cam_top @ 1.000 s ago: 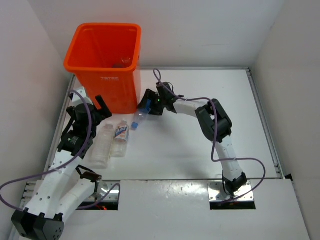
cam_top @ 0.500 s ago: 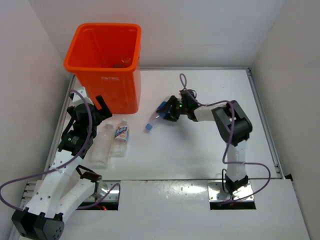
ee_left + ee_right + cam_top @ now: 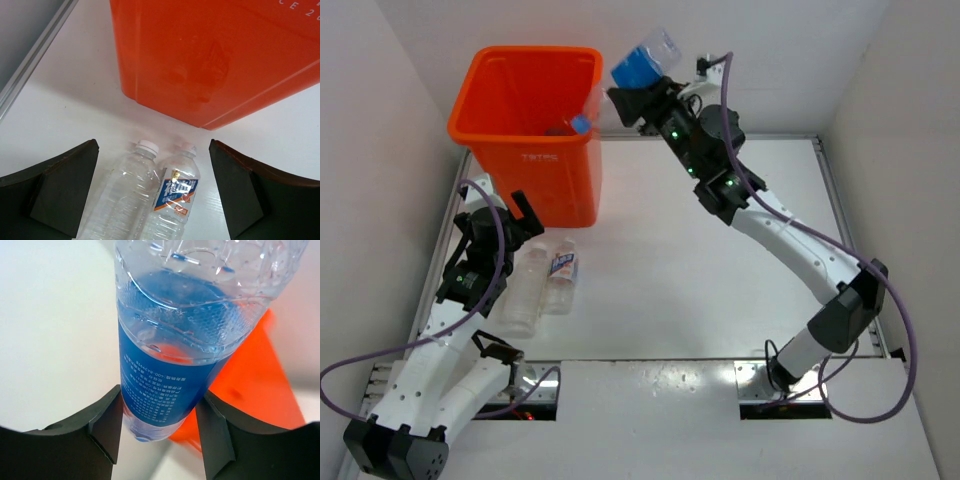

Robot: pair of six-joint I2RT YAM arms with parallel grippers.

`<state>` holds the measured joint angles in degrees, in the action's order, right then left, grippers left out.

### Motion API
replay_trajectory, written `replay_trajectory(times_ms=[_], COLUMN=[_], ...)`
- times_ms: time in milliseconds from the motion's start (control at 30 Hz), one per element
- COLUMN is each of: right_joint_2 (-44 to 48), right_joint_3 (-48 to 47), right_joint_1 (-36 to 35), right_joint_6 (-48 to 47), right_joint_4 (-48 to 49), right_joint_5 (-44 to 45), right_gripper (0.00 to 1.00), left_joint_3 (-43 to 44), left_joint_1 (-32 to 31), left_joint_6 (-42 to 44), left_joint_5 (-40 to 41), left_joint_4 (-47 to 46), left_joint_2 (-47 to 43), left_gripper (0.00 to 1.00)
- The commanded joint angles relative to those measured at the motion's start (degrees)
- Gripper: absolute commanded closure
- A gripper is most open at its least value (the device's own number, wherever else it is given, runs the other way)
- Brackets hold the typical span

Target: Put the plastic bottles in the bin

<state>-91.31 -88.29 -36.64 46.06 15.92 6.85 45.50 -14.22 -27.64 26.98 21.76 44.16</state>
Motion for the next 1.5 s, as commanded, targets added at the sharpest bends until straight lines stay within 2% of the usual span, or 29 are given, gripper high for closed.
replay_trajectory(times_ms=[0, 100, 233, 267, 367, 500, 533, 667, 733, 767, 800, 967, 1033, 1100, 1200, 1367, 1467], right_joint_2=[-3.9, -14.1, -32.0, -34.1, -33.2, -29.8, -28.2, -12.5, -4.1, 0.8, 0.9, 17.5, 22.1, 28.3, 34.4, 42.6, 46.7], right_joint_3=[-7.2, -21.6, -53.2, -55.7, -50.9, -48.6, -47.2, -24.7, -17.1, -14.8, -12.4, 9.4, 20.5, 27.3, 42.1, 55.6, 60.2], right_joint_1=[-5.4, -7.6, -9.8, -10.3, -10.8, -9.4, -9.4, -8.3, -7.7, -7.7, -7.7, -8.4, -8.9, -9.6, -10.7, -16.6, -18.8], right_joint_6=[-13.2, -16.7, -20.3, -22.0, -23.2, -22.2, -22.2, -22.2, -22.9, -23.6, -23.6, -23.6, -22.2, -18.8, -19.3, -15.9, -14.2], right_joint_4=[5.7, 2.7, -13.9, -15.3, -13.2, -16.7, -17.8, -5.1, -0.9, -0.2, 0.5, 1.7, 0.7, -2.6, -7.3, -20.4, -22.4], right_joint_5=[13.6, 12.1, 10.0, 11.3, 12.7, 10.6, 12.9, 15.7, 18.7, 20.6, 20.6, 25.7, 29.3, 32.5, 34.4, 48.6, 54.1], right_gripper=[0.69, 0.69, 0.39, 0.24, 0.00, 0.00, 0.00, 0.00, 0.00, 0.00, 0.00, 0.00, 0.00, 0.00, 0.00, 0.00, 0.00], left_joint_3=[-0.2, -0.2, -0.2, -0.2, -0.2, -0.2, -0.2, -0.2, -0.2, -0.2, -0.2, -0.2, -0.2, -0.9, -4.0, -5.2, -6.5], left_joint_1=[-0.5, -0.5, -0.5, -0.5, -0.5, -0.5, -0.5, -0.5, -0.5, -0.5, -0.5, -0.5, -0.5, -0.5, -0.5, -4.8, -7.1], left_joint_6=[0.5, 0.5, 0.5, 0.5, 0.5, 0.5, 0.5, 0.5, 0.5, 0.5, 0.5, 1.0, 1.0, -0.6, -0.6, -0.6, -2.0], left_joint_5=[-0.2, -0.2, -0.7, -0.7, -0.7, -0.7, -0.7, -0.7, -0.7, -0.7, -0.7, -0.7, -0.7, -0.7, -2.1, -5.1, -9.0], left_joint_4=[-1.5, -1.5, -1.5, -1.5, -1.5, -1.5, -1.5, -1.5, -1.5, -1.5, -1.5, -1.5, -1.5, -0.8, -0.8, 0.4, -1.8], left_joint_2=[-0.2, -0.2, -0.7, -0.7, -0.7, -0.2, -0.2, -0.2, -0.2, -0.2, -0.2, -0.7, -0.7, -0.7, -0.2, 0.9, 2.3], left_gripper=[0.00, 0.00, 0.00, 0.00, 0.00, 0.00, 0.00, 0.00, 0.00, 0.00, 0.00, 0.00, 0.00, 0.00, 0.00, 0.00, 0.00])
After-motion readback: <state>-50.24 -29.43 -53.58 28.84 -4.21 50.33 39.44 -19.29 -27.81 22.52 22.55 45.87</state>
